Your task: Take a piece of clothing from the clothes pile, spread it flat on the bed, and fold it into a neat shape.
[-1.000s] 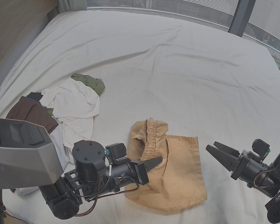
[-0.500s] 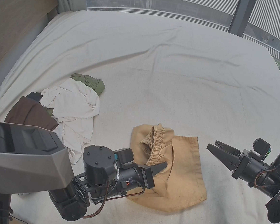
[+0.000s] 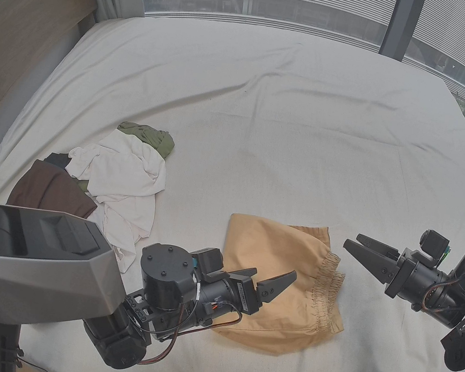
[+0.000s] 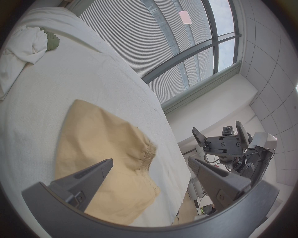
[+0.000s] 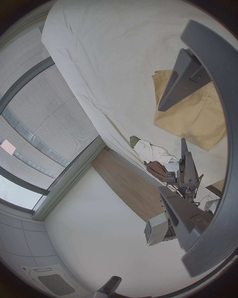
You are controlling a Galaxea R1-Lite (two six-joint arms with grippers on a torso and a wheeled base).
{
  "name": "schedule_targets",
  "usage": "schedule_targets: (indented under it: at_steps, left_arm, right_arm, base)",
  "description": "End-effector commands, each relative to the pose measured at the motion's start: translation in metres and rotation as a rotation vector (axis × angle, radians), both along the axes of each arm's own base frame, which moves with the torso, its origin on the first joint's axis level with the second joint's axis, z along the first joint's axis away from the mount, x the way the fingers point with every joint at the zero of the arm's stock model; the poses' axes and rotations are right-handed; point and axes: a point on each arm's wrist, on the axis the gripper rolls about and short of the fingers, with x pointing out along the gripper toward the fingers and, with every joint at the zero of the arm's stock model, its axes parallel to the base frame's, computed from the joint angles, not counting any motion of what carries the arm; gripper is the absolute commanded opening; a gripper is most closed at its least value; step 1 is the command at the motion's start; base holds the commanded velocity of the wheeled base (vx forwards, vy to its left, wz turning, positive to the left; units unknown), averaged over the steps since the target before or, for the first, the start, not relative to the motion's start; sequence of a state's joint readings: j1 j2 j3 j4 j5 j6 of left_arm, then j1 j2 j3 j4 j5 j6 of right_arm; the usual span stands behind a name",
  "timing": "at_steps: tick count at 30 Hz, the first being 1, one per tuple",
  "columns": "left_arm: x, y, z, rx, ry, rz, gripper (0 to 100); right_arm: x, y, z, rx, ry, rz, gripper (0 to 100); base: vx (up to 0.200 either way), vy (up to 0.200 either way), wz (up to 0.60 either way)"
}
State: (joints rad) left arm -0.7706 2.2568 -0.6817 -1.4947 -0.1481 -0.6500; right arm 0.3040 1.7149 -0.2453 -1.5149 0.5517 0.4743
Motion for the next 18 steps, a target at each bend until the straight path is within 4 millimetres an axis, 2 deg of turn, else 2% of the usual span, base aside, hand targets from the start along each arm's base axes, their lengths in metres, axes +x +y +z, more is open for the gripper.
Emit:
schedule_targets:
  at_steps: [1,7,16,18]
  left_arm:
    - [-0.001,0.001,0.003,-0.006,-0.006,0.009,100]
    - [-0.004,0.005,0.015,-0.023,-0.026,0.038,100]
    - [-0.016,0.023,0.037,-0.036,-0.045,0.058,100]
    - [-0.020,0.034,0.043,-0.029,-0.056,0.073,100]
  right_arm:
    - [0.000,0.000,0.001,0.000,-0.002,0.002,100]
    - [-0.001,-0.001,0.001,-0.001,0.004,-0.001,100]
    - [-0.002,-0.001,-0.004,-0.008,0.025,-0.001,100]
    - [-0.002,-0.003,-0.010,-0.024,0.069,-0.009,100]
  base:
    - [0.000,0.000,0.00]
    - [0.000,0.000,0.00]
    - [0.000,0.000,0.00]
    - [0.000,0.000,0.00]
